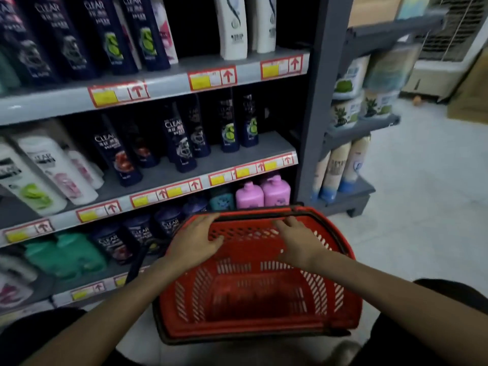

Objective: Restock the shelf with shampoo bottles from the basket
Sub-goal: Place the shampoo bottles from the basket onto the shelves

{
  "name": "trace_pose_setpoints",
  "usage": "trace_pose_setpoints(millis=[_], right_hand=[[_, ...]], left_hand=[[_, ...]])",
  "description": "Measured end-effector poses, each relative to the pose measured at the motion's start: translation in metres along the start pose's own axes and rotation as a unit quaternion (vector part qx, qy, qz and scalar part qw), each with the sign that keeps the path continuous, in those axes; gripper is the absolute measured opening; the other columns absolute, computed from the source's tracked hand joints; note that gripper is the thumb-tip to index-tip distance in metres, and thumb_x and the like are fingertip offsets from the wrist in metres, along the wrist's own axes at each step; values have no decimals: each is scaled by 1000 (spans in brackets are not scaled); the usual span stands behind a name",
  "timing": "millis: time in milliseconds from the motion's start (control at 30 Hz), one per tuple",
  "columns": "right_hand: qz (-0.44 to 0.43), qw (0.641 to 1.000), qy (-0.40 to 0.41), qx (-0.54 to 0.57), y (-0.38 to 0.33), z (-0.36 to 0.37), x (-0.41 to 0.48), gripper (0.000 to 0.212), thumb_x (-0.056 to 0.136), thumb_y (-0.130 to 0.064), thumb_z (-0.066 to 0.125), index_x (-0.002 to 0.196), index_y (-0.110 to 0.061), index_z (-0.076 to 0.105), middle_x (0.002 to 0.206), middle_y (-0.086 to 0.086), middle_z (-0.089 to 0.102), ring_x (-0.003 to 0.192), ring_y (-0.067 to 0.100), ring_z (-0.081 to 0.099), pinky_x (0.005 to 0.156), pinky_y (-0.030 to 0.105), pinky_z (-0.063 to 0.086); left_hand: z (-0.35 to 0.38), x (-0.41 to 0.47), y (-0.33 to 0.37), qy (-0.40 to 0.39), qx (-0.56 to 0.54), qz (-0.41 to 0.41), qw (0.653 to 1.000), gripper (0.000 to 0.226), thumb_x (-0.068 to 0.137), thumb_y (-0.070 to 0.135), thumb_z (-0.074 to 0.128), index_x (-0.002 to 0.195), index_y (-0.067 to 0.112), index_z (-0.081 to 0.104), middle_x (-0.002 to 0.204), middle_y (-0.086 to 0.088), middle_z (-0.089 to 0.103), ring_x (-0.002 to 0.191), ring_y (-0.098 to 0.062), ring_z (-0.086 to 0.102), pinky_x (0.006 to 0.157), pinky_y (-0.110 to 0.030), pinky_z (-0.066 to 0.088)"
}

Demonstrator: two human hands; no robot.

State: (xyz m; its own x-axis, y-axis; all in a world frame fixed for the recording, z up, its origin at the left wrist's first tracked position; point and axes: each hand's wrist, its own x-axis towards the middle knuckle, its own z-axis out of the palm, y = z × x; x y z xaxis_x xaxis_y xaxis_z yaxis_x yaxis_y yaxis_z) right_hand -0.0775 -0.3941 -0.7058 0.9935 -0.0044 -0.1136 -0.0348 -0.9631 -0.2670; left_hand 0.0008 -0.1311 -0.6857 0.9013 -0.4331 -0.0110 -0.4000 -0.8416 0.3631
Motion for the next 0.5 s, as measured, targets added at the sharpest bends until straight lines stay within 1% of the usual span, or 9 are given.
trace_pose_setpoints(millis=[100, 200, 267, 333, 367, 433, 500], right_hand=[[6, 996, -30, -85, 22, 27, -7, 91, 79, -47, 77, 153, -21, 32, 142, 16, 41, 132, 40, 45, 112, 44, 39], [0, 986, -64, -157, 49, 44, -17, 81, 87, -53, 67, 153, -21, 33, 143, 17, 37, 136, 40, 38, 120, 52, 25], [-3, 977, -89, -194, 67, 50, -23, 76, 90, -46, 64, 153, -20, 32, 146, 20, 34, 142, 42, 31, 123, 55, 16], [1, 967, -98, -236, 81, 52, -25, 70, 90, -36, 64, 152, -19, 36, 150, 24, 32, 145, 43, 26, 124, 52, 12], [-1, 962, -100, -253, 86, 54, -25, 67, 91, -34, 63, 151, -19, 38, 153, 25, 30, 147, 44, 24, 125, 51, 10], [-11, 955, -106, -276, 89, 58, -24, 63, 94, -37, 60, 151, -22, 40, 159, 26, 25, 151, 44, 18, 126, 52, 6], [-21, 952, -102, -287, 87, 61, -22, 62, 96, -43, 58, 152, -24, 41, 162, 25, 22, 152, 44, 16, 127, 52, 5]], left_hand=[[32, -5, -16, -45, 49, -11, 998, 72, 82, 55, 49, 150, 32, 39, 148, 3, 49, 134, -20, 50, 107, -41, 46], [58, -9, -28, -88, 92, -19, 992, 71, 85, 51, 49, 152, 34, 33, 146, 2, 47, 131, -24, 52, 104, -42, 47], [70, -10, -35, -124, 80, -30, 989, 77, 82, 53, 49, 153, 37, 26, 145, 0, 45, 131, -26, 52, 104, -43, 48], [78, -14, -45, -154, 72, -48, 984, 80, 86, 51, 56, 156, 35, 20, 148, -4, 41, 135, -27, 48, 105, -42, 47], [82, -17, -50, -162, 92, -53, 981, 80, 89, 48, 57, 158, 34, 18, 151, -6, 37, 137, -28, 45, 105, -41, 47], [89, -24, -62, -168, 153, -40, 973, 78, 92, 42, 55, 159, 30, 17, 153, -10, 33, 139, -32, 42, 106, -42, 46], [93, -32, -66, -175, 206, -14, 963, 74, 91, 41, 53, 158, 29, 21, 149, -11, 35, 138, -34, 43, 108, -42, 45]])
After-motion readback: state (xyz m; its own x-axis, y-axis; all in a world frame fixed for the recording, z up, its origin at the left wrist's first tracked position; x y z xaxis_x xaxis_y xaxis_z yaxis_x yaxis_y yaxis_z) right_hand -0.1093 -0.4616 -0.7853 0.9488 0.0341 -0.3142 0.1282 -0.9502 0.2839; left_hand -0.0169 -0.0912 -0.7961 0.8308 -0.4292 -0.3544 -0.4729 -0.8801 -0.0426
